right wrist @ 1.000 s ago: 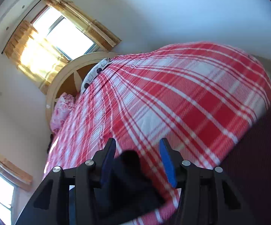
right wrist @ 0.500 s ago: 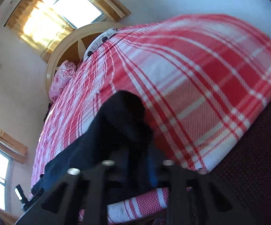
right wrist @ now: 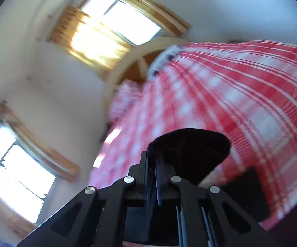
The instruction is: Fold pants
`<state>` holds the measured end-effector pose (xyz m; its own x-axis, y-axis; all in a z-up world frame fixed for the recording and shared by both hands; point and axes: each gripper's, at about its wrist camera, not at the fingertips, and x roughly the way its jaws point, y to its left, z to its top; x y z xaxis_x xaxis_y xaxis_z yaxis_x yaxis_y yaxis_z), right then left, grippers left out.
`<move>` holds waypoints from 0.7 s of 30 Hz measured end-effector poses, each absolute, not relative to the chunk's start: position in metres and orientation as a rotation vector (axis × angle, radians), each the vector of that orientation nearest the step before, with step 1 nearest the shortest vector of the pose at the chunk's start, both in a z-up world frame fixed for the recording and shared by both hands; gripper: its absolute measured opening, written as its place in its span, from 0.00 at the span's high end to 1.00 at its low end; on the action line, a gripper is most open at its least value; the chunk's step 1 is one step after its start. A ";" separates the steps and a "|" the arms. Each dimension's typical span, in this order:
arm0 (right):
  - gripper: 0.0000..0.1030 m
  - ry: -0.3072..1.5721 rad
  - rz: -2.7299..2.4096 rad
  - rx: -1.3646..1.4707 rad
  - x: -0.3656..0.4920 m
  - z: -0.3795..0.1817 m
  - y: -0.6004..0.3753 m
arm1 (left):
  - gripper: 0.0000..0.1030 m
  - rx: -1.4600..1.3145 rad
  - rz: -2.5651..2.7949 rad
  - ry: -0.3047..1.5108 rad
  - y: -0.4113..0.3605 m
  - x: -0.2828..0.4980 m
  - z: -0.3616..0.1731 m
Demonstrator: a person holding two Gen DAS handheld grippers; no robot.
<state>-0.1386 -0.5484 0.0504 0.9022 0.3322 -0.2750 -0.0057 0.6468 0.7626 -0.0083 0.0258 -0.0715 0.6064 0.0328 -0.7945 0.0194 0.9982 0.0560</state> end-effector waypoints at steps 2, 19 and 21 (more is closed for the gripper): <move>0.93 0.361 0.253 0.918 -0.151 0.054 -0.552 | 0.24 0.052 0.003 0.922 0.027 -0.008 -0.072; 0.88 0.691 -0.323 0.591 -0.191 -0.025 -0.593 | 0.24 0.067 -0.001 0.918 0.024 -0.004 -0.073; 0.88 0.667 -0.247 0.583 -0.182 -0.018 -0.584 | 0.24 0.087 0.004 0.907 0.021 -0.006 -0.072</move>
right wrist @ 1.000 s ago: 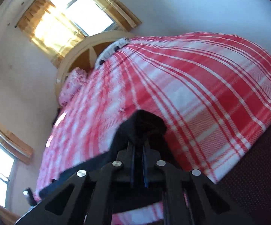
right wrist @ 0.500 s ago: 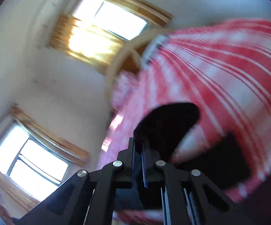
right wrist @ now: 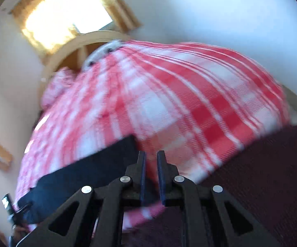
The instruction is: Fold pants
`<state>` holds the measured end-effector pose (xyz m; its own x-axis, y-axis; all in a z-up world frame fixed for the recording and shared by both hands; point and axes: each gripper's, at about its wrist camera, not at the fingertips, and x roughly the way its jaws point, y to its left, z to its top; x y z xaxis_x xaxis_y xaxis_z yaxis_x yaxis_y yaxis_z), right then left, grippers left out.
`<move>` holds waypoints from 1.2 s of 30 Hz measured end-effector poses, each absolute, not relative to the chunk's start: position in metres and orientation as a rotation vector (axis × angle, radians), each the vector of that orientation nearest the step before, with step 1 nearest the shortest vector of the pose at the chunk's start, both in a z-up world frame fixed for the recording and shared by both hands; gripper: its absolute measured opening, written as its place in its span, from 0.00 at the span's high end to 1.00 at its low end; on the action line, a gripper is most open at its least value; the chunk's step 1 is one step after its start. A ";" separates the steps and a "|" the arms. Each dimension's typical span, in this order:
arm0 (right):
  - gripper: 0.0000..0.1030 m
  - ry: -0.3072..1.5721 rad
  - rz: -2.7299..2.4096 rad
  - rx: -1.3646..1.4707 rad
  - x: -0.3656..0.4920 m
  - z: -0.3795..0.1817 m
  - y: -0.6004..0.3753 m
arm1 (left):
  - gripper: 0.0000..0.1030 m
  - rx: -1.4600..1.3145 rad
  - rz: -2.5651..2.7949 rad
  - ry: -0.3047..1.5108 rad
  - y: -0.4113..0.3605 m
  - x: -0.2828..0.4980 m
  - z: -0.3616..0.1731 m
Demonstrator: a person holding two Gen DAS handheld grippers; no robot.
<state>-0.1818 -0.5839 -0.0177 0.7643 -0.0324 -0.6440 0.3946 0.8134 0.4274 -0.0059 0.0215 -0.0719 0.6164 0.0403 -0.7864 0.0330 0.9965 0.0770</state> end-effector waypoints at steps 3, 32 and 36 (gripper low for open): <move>0.88 0.696 -0.147 0.489 -0.159 -0.022 -0.557 | 0.24 0.129 0.012 0.885 0.017 -0.010 -0.070; 0.47 0.682 -0.264 0.628 -0.189 -0.091 -0.566 | 0.23 0.125 -0.025 0.805 0.012 -0.030 -0.052; 0.47 0.720 -0.225 0.626 -0.187 -0.093 -0.544 | 0.23 0.114 -0.035 0.820 0.011 -0.029 -0.054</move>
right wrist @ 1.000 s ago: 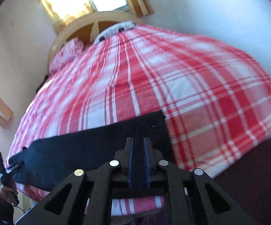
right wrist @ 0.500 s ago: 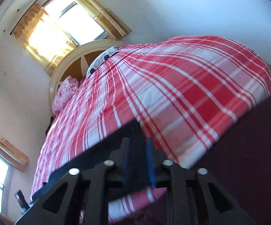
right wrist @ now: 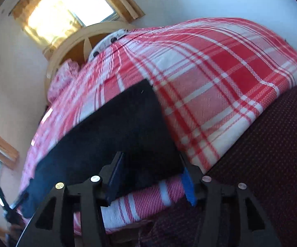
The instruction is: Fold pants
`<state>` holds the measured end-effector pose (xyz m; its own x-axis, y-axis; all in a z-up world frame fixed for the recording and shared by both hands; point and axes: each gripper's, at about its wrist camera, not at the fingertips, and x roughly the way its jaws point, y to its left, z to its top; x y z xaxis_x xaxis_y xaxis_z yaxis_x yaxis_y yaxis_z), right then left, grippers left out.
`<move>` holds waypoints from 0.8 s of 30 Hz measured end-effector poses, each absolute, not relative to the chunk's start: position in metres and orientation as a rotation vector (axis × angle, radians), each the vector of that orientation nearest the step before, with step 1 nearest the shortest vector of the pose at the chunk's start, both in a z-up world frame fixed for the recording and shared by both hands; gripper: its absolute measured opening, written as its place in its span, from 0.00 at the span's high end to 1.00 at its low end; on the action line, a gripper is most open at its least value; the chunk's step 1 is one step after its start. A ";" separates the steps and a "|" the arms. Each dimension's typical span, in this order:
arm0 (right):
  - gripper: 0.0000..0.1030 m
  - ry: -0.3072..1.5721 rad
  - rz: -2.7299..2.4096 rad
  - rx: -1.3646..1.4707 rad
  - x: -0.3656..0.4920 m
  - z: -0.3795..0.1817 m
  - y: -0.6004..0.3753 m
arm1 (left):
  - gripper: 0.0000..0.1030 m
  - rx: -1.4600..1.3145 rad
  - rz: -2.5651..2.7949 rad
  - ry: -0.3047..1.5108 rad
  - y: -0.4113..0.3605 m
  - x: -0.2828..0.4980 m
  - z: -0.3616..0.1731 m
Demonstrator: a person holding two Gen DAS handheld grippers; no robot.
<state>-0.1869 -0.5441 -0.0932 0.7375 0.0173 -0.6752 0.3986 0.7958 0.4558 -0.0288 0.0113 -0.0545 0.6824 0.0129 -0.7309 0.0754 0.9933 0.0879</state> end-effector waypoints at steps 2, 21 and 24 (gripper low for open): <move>0.47 0.742 -0.172 0.640 -0.184 -0.095 -0.533 | 0.23 0.124 -0.039 0.819 0.009 -0.030 -0.055; 0.63 0.611 -0.116 0.896 -0.196 -0.098 -0.519 | 0.23 0.091 -0.056 0.823 0.016 -0.031 -0.056; 0.80 0.592 -0.167 0.845 -0.188 -0.099 -0.516 | 0.23 0.095 -0.044 0.817 0.022 -0.031 -0.054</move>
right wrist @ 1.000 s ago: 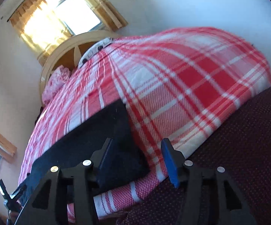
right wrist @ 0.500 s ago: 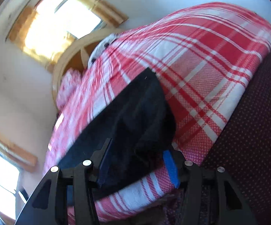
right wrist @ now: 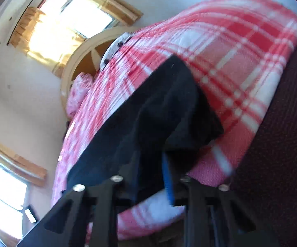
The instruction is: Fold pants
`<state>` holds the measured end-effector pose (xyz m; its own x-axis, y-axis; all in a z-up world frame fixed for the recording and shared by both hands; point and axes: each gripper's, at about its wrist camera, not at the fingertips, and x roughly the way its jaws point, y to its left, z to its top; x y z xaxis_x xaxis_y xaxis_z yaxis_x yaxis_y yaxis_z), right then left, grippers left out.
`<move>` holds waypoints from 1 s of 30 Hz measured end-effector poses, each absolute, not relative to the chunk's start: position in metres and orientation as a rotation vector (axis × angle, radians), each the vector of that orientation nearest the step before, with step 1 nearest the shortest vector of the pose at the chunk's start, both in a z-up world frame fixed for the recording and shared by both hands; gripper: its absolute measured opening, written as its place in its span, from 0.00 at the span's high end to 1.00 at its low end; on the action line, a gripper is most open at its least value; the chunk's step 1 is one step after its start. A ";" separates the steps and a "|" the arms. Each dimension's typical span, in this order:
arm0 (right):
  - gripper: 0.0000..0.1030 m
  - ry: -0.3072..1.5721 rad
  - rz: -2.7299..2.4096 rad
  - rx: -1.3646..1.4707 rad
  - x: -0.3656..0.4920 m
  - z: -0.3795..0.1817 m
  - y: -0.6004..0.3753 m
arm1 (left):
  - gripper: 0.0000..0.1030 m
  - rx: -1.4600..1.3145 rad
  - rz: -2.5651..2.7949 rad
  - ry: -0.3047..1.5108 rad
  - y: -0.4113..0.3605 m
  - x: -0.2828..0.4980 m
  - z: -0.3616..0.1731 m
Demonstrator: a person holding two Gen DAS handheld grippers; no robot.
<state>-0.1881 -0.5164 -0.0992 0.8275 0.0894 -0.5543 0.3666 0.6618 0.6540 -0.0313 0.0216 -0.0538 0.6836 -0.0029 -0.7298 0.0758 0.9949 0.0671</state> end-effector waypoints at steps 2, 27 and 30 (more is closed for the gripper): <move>0.80 0.520 -0.240 0.873 -0.194 -0.100 -0.530 | 0.23 0.081 -0.032 0.817 0.028 -0.030 -0.053; 0.80 0.660 -0.275 0.812 -0.208 -0.102 -0.555 | 0.23 0.071 -0.037 0.821 0.035 -0.027 -0.054; 0.80 0.669 -0.280 0.809 -0.212 -0.100 -0.554 | 0.23 0.080 -0.045 0.816 0.033 -0.028 -0.053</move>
